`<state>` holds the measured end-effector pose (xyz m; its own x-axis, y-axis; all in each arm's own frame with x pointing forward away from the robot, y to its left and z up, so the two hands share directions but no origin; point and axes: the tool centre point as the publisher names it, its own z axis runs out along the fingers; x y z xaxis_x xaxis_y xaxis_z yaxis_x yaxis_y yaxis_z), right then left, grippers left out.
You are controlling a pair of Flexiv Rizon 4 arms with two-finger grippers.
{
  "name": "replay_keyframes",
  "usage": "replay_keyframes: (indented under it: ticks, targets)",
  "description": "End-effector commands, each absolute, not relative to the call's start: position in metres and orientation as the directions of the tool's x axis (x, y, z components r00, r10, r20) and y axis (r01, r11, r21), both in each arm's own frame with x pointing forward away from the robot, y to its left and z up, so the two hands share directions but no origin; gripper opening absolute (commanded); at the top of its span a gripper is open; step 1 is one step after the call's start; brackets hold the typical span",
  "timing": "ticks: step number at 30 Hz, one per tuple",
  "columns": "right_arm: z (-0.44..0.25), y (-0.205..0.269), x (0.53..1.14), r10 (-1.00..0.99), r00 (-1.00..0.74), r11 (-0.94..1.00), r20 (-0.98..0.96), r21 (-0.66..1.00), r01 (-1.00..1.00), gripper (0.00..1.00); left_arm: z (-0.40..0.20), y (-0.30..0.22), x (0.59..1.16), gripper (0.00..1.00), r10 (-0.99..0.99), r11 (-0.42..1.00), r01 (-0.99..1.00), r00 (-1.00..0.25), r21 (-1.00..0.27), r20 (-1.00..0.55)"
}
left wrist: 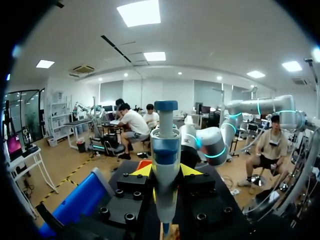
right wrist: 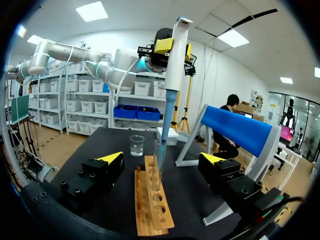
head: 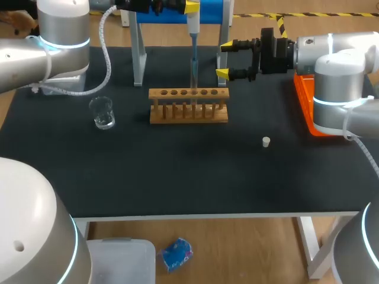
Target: Invert the test tube, pick up the pipette, mount the tip to pipette, aspirate from beaker and dispense into the tube, eject the tip, return the pipette, and cap with the stopper.
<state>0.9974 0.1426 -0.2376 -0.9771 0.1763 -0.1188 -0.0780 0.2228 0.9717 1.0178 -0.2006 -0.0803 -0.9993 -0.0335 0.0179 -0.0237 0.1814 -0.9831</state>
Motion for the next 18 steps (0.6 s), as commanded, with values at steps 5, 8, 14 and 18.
replay_keyframes:
  ticks: [5,8,14,18]
  targets:
    - [-0.238,0.1427,0.997,0.178,-0.977,0.222,-0.12,0.972,-0.079,1.0,-0.0791,-0.1996,1.0145,0.0,-0.044,0.186,-0.021,-0.999,-0.982,0.013]
    - [-0.238,0.1427,0.997,0.178,-0.977,0.222,-0.12,0.972,-0.079,1.0,-0.079,-0.1994,1.0144,0.0,-0.046,0.182,-0.021,-0.999,-0.983,0.013]
    - [-0.238,0.1427,0.997,0.178,-0.977,0.222,-0.12,0.972,-0.079,1.0,-0.0786,-0.1995,1.0146,0.0,-0.046,0.181,-0.017,-0.999,-0.983,0.009]
    - [-0.238,0.1427,0.997,0.178,-0.977,0.222,-0.12,0.972,-0.079,1.0,-0.0786,-0.1999,1.0147,0.0,-0.046,0.181,-0.016,-0.999,-0.983,0.007]
